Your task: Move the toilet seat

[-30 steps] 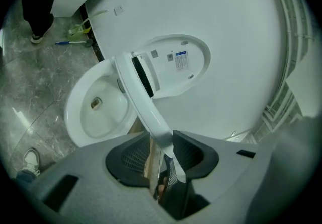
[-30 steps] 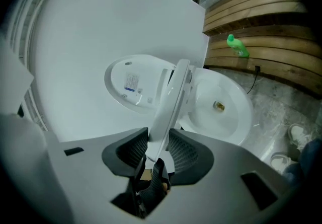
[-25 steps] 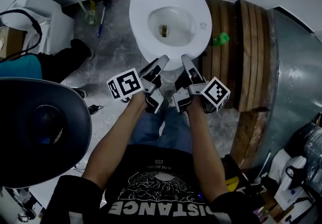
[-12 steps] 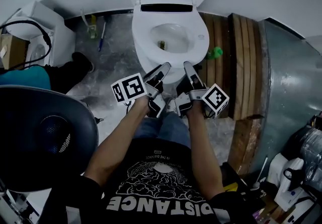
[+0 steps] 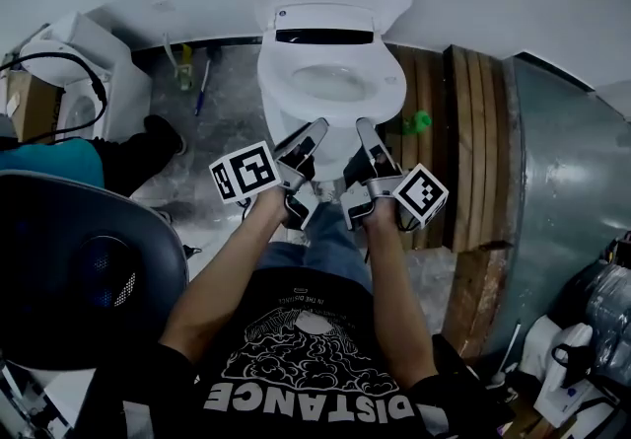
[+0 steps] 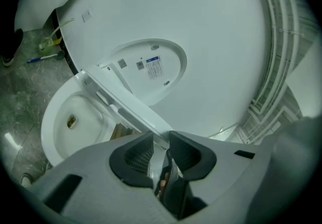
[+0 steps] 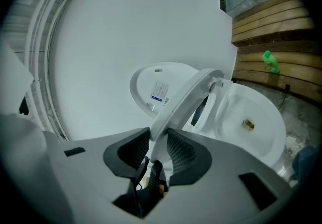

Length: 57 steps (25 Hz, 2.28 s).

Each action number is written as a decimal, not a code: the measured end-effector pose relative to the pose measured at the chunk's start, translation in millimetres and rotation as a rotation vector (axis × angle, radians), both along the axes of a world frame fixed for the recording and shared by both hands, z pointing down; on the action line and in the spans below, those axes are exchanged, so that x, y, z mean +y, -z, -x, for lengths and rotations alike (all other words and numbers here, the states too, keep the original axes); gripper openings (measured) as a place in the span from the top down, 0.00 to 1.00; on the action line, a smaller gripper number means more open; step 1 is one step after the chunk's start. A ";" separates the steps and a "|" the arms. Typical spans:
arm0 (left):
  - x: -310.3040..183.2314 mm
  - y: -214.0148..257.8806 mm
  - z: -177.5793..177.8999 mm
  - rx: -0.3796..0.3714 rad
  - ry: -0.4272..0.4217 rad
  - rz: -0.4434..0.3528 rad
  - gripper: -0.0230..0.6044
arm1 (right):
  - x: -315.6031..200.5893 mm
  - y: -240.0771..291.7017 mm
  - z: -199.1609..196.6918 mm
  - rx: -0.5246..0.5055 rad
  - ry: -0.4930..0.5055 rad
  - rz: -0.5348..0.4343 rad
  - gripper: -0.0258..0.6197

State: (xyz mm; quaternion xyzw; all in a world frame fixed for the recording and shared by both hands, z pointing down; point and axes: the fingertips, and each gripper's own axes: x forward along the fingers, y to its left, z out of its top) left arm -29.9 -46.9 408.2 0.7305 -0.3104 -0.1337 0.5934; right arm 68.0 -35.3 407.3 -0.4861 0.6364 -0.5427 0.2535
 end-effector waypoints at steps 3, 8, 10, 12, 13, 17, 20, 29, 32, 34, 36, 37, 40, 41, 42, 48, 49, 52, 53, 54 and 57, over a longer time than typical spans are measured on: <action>-13.9 10.8 -0.1 -0.001 0.016 -0.019 0.79 | -15.3 11.9 -0.1 -0.002 0.024 -0.034 0.78; -32.9 31.1 -0.4 -0.003 0.038 -0.058 0.79 | -35.2 30.2 -2.0 -0.007 0.058 -0.069 0.79; -39.2 40.4 -0.2 -0.006 0.046 -0.084 0.79 | -42.2 38.7 -2.3 -0.009 0.069 -0.090 0.79; -45.4 49.3 -0.5 -0.007 0.054 -0.106 0.79 | -49.5 48.3 -1.7 -0.023 0.079 -0.114 0.79; -48.1 53.6 -0.7 -0.008 0.059 -0.116 0.79 | -52.8 53.2 -1.3 -0.030 0.085 -0.125 0.79; -64.7 69.5 -0.4 -0.019 0.071 -0.163 0.79 | -71.8 71.4 0.5 -0.038 0.118 -0.171 0.79; -84.7 77.2 -1.2 -0.048 0.075 -0.198 0.79 | -92.4 78.3 0.7 -0.045 0.136 -0.188 0.79; -121.1 98.0 -2.9 -0.102 0.108 -0.254 0.79 | -130.8 100.9 1.5 -0.049 0.197 -0.249 0.79; -129.4 103.0 -2.2 -0.112 0.125 -0.268 0.79 | -139.0 106.6 3.4 -0.021 0.232 -0.264 0.79; -138.1 104.4 -3.5 -0.125 0.132 -0.275 0.79 | -147.6 109.0 2.8 0.004 0.255 -0.275 0.79; -150.8 104.1 -5.2 -0.156 0.137 -0.280 0.79 | -160.3 110.8 1.2 0.014 0.271 -0.281 0.79; -157.1 103.5 -5.8 -0.178 0.140 -0.281 0.79 | -166.5 111.6 0.5 0.017 0.278 -0.283 0.79; -167.5 105.9 -5.3 -0.247 0.146 -0.298 0.79 | -177.7 116.8 2.4 0.026 0.300 -0.305 0.80; -167.1 108.5 -4.6 -0.272 0.147 -0.310 0.79 | -177.1 119.6 3.5 0.031 0.306 -0.316 0.80; -165.5 110.6 -3.8 -0.300 0.148 -0.322 0.81 | -175.2 122.3 4.4 0.037 0.311 -0.325 0.80; -171.8 114.9 -1.5 -0.364 0.162 -0.343 0.85 | -180.4 132.1 8.2 0.047 0.332 -0.359 0.82; -173.6 115.4 -1.4 -0.371 0.163 -0.344 0.85 | -182.3 133.8 9.0 0.048 0.336 -0.368 0.83; -178.8 115.9 -2.4 -0.398 0.157 -0.348 0.87 | -187.8 133.7 8.3 0.051 0.333 -0.369 0.86; -181.2 115.9 -2.6 -0.405 0.156 -0.350 0.87 | -190.3 133.8 7.9 0.052 0.333 -0.371 0.87; -183.8 116.2 -2.7 -0.410 0.157 -0.352 0.88 | -193.0 134.5 7.7 0.054 0.334 -0.375 0.88; -190.0 118.8 -1.7 -0.418 0.161 -0.366 0.88 | -199.1 138.4 9.1 0.059 0.337 -0.386 0.88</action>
